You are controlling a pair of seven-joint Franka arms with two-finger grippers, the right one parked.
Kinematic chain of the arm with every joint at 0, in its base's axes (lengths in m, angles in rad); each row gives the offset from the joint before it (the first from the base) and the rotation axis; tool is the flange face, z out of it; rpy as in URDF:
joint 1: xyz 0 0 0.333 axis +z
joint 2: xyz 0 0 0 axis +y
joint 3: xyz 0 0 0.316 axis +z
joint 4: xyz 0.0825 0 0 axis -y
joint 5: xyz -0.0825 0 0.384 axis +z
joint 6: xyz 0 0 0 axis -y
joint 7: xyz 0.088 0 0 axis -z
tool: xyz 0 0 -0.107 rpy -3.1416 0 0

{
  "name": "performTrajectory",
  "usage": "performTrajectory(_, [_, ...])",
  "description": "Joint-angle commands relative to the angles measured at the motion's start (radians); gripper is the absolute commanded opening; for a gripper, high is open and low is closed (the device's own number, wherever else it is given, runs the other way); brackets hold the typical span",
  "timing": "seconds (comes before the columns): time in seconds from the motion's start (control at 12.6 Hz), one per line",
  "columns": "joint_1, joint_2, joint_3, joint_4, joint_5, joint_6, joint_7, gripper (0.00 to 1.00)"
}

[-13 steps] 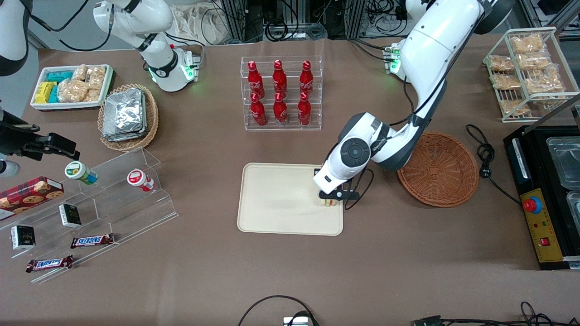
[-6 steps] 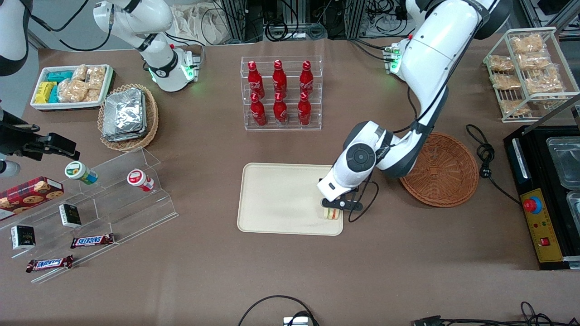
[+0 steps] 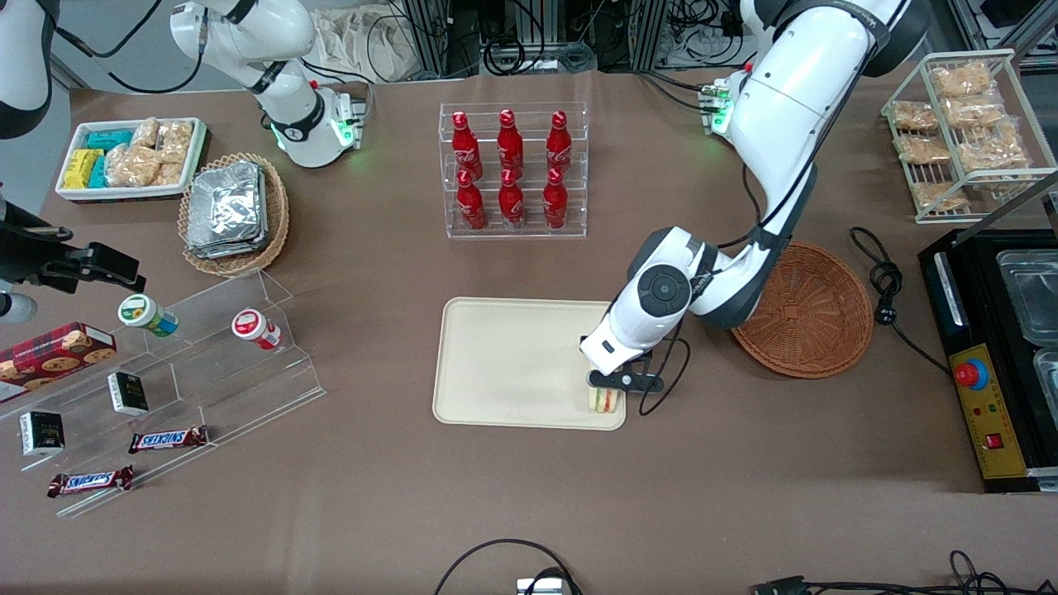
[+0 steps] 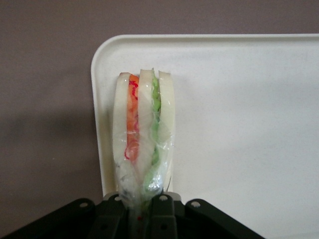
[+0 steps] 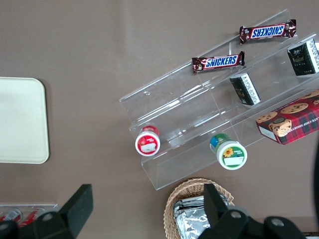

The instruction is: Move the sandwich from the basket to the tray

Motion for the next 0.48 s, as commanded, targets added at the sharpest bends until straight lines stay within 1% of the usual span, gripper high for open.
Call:
performTrajectory(0.0, [-0.033,0.015,0.017,0.033,-0.051,0.001,-0.010,0.22])
performTrajectory(0.08, [-0.033,0.015,0.017,0.031,-0.053,0.001,-0.008,0.63])
performTrajectory(0.16, [-0.033,0.011,0.017,0.033,-0.042,0.001,0.005,1.00])
performTrajectory(0.4, [-0.032,-0.020,0.019,0.029,-0.042,-0.009,-0.005,1.00])
